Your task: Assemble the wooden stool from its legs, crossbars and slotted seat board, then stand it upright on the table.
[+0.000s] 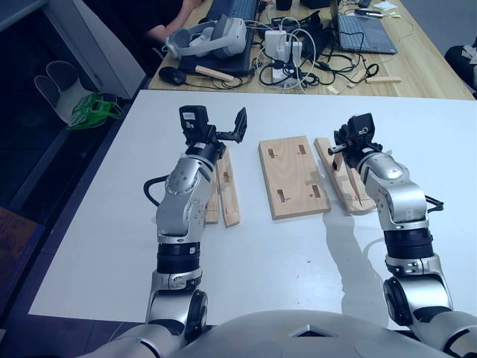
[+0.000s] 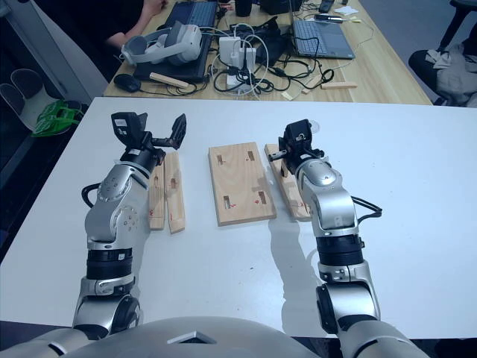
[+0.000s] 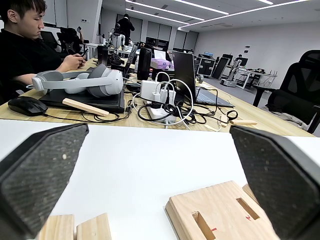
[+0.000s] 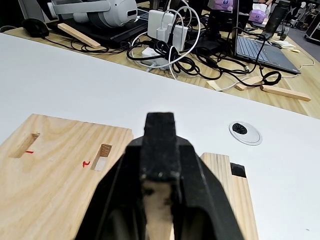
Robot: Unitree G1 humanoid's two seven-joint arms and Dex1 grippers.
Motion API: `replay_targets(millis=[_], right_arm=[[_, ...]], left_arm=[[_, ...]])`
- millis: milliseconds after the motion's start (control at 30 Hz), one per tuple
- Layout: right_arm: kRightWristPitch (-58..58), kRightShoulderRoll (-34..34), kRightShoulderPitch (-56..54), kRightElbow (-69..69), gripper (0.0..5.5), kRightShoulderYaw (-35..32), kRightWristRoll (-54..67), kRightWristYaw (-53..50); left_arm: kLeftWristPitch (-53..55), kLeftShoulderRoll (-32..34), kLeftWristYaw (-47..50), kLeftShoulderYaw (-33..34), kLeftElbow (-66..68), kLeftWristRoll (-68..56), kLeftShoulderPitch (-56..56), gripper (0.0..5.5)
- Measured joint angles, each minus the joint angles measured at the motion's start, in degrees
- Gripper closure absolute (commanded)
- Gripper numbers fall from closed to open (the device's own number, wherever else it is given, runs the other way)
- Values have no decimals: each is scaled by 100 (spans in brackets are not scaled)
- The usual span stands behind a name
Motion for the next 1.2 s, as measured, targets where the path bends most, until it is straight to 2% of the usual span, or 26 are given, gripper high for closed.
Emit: replay_targets(millis=[167, 467, 733, 767, 900, 1100, 1200], right_arm=[[-14, 118, -196, 291, 512, -3, 1, -18], [-688, 1550, -534, 1163, 512, -142, -364, -1687], [-978, 1629, -399, 1173, 512, 65, -775, -1979], [-998, 1629, -398, 1184, 474, 66, -784, -1980], [-1204, 1587, -329, 1225, 411, 48, -889, -2037], [-2318, 1530, -312, 965, 302, -42, -902, -2095], [-2671, 1435, -700, 820, 298, -143, -889, -2033]], left_arm=[[-2, 0, 4, -4, -2, 12, 1, 26], [-74, -33, 13, -33, 50, 40, 0, 26], [-139, -106, 121, -1, 73, 39, 4, 26], [-142, -112, 121, -2, 85, 39, 4, 26], [-146, -120, 122, 2, 125, 38, 3, 26], [-193, -179, 121, 6, 233, 32, -7, 26], [-200, -196, 120, 8, 257, 24, -31, 26]])
